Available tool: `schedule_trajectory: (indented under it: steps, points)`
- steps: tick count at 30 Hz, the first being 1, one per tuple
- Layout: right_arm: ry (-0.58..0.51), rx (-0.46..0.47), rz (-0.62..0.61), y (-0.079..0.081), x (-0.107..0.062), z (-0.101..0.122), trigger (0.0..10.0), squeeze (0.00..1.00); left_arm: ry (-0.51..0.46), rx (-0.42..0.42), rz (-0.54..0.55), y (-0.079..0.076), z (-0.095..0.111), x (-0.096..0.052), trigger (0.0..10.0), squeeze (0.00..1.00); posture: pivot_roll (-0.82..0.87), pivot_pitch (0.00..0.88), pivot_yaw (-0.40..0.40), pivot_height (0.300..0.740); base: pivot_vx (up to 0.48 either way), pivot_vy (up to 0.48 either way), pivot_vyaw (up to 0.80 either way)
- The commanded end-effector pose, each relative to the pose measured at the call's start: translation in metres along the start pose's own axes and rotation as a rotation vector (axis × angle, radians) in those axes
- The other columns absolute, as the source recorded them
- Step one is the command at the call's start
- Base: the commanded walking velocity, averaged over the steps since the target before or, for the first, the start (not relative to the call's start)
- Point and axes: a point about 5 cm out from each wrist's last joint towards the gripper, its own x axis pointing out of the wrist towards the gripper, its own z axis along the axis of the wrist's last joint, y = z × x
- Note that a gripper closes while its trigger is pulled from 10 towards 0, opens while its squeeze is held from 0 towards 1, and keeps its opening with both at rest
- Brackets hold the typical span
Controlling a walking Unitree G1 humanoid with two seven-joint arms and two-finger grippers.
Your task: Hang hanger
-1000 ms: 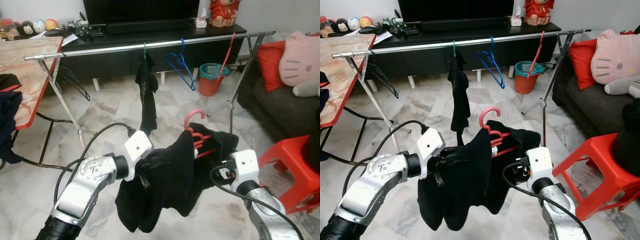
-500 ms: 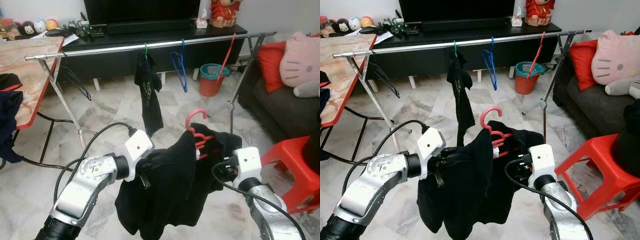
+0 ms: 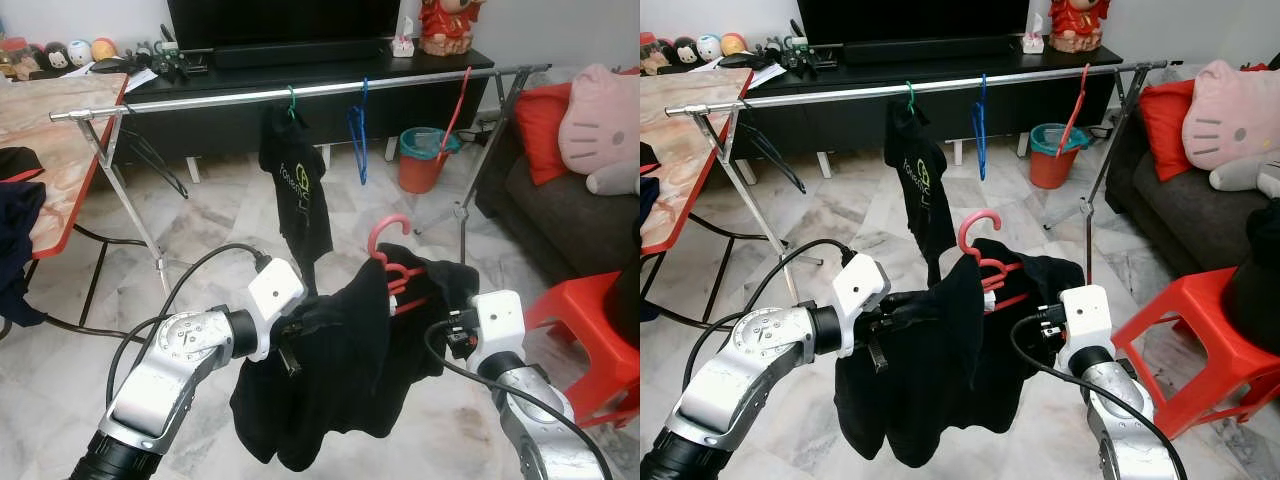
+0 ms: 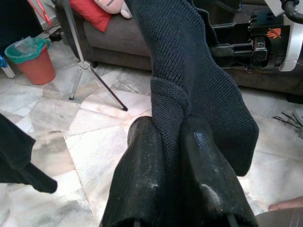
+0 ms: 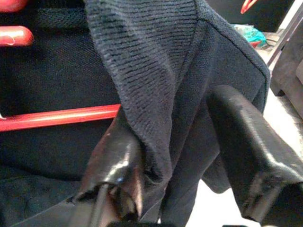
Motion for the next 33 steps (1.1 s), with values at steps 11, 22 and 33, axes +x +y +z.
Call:
schedule_trajectory:
  steps: [11,22,33]
  points:
    - [0.008,-0.007,-0.029,-0.0075,0.0002,-0.0019,0.0,0.0,-0.049,0.017,0.008,0.0047,0.0137,-0.0026,10.0,0.0,-0.13,0.0,-0.032,0.74,0.0,0.0,0.0]
    - [0.011,-0.01,-0.033,-0.0081,0.0012,-0.0029,0.0,0.0,-0.046,0.011,0.015,0.0061,0.0114,-0.0039,10.0,0.0,-0.13,0.0,-0.031,0.74,0.0,0.0,0.0]
    - [0.017,-0.046,-0.034,-0.0129,0.0026,-0.001,0.0,0.0,-0.018,0.028,0.01,0.0091,0.0078,-0.0106,10.0,0.0,-0.13,0.0,-0.035,0.74,0.0,0.0,0.0]
